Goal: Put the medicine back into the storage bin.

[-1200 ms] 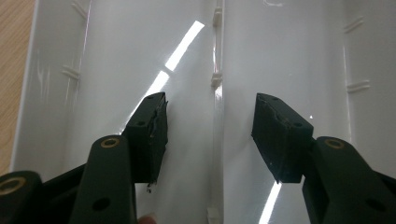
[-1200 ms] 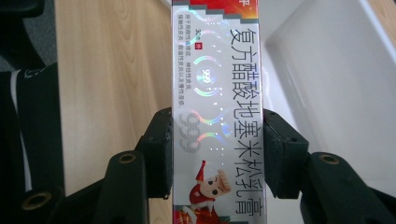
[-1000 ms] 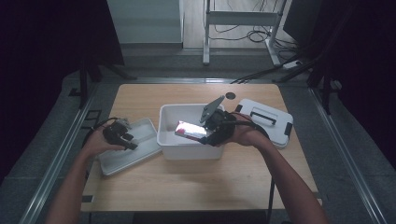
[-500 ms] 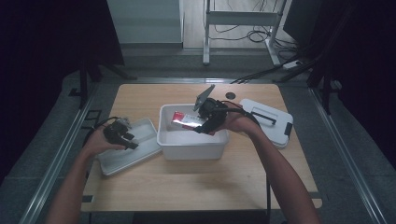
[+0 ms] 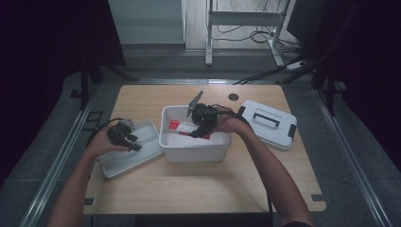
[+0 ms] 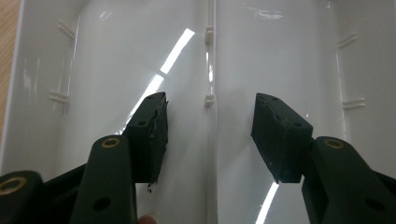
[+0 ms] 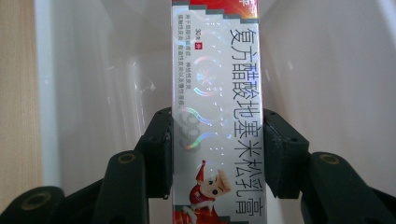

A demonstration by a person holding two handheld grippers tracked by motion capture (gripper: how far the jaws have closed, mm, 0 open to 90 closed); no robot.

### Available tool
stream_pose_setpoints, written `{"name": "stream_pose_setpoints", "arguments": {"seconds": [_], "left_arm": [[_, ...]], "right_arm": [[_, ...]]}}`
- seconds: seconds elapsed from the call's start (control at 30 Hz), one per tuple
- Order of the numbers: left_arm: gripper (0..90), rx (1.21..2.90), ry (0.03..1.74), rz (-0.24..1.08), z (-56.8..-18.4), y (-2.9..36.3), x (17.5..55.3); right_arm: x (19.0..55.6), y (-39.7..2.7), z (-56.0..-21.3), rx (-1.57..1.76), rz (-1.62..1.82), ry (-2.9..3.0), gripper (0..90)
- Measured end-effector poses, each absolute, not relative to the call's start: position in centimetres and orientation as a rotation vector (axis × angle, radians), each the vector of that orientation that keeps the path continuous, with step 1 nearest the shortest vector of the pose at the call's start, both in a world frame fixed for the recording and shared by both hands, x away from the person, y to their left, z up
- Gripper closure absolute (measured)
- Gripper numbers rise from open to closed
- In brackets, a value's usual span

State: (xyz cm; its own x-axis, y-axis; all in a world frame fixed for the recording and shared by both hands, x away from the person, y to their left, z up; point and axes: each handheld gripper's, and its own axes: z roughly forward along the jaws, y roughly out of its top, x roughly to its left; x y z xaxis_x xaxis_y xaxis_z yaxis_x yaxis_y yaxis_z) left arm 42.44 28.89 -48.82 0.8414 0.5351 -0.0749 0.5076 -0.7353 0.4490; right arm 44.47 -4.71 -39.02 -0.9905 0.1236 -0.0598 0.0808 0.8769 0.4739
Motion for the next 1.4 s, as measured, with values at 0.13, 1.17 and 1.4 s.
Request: {"name": "stream_pose_setpoints", "arguments": {"seconds": [0.13,1.17,1.4], "left_arm": [[46.0,2.56,0.769,0.081,-48.8,28.8,42.4],[46.0,2.565,0.767,0.076,-49.0,28.6,42.4],[46.0,2.565,0.766,0.075,-49.2,28.5,42.3]], "right_arm": [[44.4,-3.8,-40.3,0.126,0.69,2.99,50.4],[44.7,-1.3,-44.4,0.074,0.503,3.09,50.1],[44.6,-0.9,-45.1,0.057,0.443,3.092,49.9]]}}
